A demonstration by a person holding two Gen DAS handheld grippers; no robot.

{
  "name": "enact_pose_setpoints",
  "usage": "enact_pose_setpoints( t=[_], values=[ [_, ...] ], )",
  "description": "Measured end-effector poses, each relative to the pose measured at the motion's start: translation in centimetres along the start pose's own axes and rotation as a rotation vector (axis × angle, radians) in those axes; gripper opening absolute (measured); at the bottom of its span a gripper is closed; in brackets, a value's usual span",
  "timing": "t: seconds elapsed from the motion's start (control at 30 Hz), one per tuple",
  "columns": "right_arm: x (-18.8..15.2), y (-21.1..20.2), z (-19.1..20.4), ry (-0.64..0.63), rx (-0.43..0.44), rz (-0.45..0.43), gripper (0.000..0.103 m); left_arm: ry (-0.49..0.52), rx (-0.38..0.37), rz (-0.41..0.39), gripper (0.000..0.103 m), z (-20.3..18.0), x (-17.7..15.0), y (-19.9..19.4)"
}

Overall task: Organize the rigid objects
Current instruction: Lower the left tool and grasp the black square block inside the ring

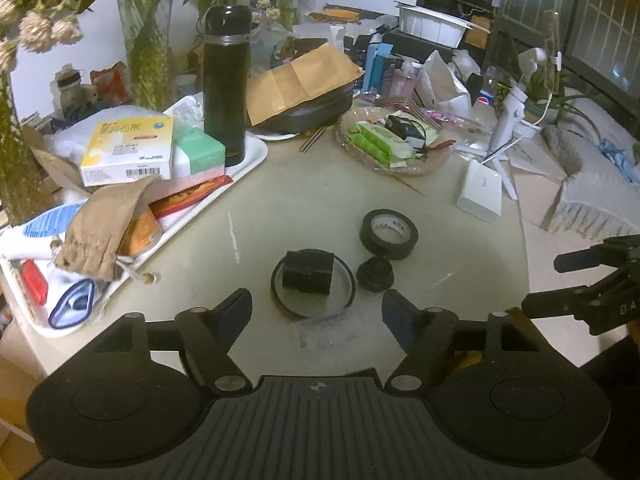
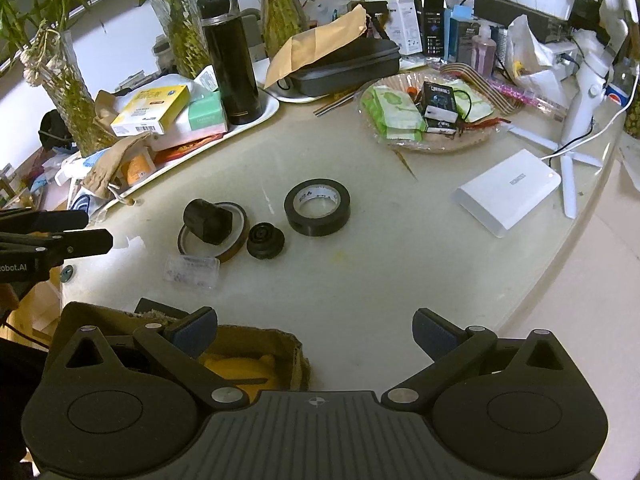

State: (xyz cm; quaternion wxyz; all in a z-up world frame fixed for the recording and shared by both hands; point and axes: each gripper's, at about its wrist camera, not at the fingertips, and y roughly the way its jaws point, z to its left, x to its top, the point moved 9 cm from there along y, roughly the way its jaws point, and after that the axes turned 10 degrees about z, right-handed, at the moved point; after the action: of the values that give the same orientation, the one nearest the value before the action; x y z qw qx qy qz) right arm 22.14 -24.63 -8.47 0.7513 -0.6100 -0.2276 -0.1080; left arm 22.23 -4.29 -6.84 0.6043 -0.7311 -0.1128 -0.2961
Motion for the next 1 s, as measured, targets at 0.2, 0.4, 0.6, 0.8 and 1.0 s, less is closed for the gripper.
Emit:
enact_pose_setpoints(
  t=[0.2,0.4,0.6,0.8,1.0],
  values=[
    [0.7,0.5,-0.5,0.020,0.009,-0.015,0.103,0.011,-0.003,0.020,0.071,0.3,0.7,1.7],
    [1.3,1.2,-1.2,0.033,0.011,-0.024,0.103,0.027,-0.021,0.060,0.071,0.9,1.6,3.7],
    [1.4,1.8,-1.8,0.055,0.016,-0.021,0.103,0.041,-0.026,0.126,0.071,1.3,2.2,6.5],
    [1.5,1.8,-1.8,0.051,0.023,-0.024,0.103,0.018,-0.059,0.181,0.071,1.4,3.0,8.8],
    [1.6,1.8,-2.3,0.072,0.027,-0.024,0.103,0.022,-0.080,0.211,0.071,1.3,3.4,10.6]
  ],
)
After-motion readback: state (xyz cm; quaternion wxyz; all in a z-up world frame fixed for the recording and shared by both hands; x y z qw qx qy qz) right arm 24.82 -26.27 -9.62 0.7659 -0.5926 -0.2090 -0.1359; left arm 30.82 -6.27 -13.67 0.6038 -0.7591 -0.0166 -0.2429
